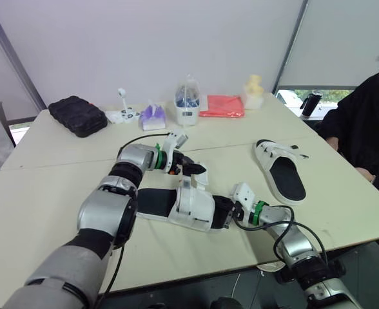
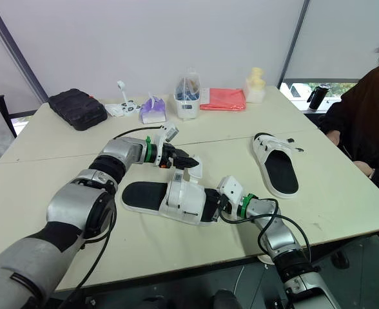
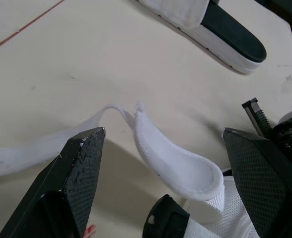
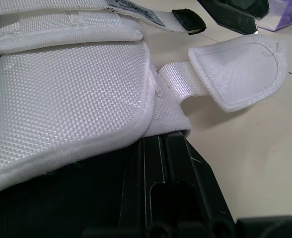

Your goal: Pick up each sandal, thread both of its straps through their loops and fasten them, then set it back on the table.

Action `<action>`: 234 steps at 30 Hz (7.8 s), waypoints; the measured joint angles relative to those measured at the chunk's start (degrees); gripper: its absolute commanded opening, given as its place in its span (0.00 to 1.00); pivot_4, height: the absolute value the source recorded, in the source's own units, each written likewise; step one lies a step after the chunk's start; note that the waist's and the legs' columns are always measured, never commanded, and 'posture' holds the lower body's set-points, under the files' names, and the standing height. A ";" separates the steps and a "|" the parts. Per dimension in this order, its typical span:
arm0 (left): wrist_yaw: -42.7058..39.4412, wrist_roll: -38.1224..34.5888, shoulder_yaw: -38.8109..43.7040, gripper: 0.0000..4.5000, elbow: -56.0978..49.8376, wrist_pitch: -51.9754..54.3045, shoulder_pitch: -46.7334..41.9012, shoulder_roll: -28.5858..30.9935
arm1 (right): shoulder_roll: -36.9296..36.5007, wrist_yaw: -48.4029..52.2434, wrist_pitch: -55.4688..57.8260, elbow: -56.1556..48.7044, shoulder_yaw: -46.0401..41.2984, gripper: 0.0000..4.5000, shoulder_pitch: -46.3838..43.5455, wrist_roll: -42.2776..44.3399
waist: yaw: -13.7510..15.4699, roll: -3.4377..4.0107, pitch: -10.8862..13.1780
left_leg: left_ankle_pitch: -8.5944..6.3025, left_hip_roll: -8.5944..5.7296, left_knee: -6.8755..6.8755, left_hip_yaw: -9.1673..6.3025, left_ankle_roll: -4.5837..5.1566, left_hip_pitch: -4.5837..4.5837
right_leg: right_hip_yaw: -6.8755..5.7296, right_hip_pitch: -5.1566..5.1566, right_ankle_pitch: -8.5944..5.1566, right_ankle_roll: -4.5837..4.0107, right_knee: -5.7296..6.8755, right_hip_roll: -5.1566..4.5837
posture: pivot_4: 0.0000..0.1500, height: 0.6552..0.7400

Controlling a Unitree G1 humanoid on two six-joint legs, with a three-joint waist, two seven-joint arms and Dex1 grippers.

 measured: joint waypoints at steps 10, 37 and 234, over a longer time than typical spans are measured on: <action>7.53 -1.40 2.80 0.86 3.11 1.13 -0.47 -4.76 | 0.38 -1.19 -1.44 0.64 -0.02 0.00 0.19 -0.39 | 0.01 0.00 0.00 | 0.00 0.00 0.03 0.01 -0.01 0.02 | 0.02 -0.01 0.00 0.00 0.08 -0.02 | 1.00 1.00; 19.76 -10.56 19.14 0.01 7.40 -3.00 -4.44 -7.59 | 1.18 -2.53 -1.80 0.72 -0.03 0.00 0.34 -1.22 | -0.11 -0.01 0.00 | 0.03 0.00 0.02 0.06 -0.06 0.12 | 0.04 -0.01 0.00 0.00 0.20 -0.03 | 1.00 1.00; -21.06 13.86 -17.04 0.98 3.84 -44.85 -1.01 -1.86 | 1.27 -5.05 -4.50 2.43 0.69 0.00 1.19 -2.64 | 0.54 -0.27 -0.29 | -0.24 0.00 -0.14 -0.06 0.09 0.77 | 0.05 0.78 -0.45 0.14 -0.12 -0.04 | 1.00 1.00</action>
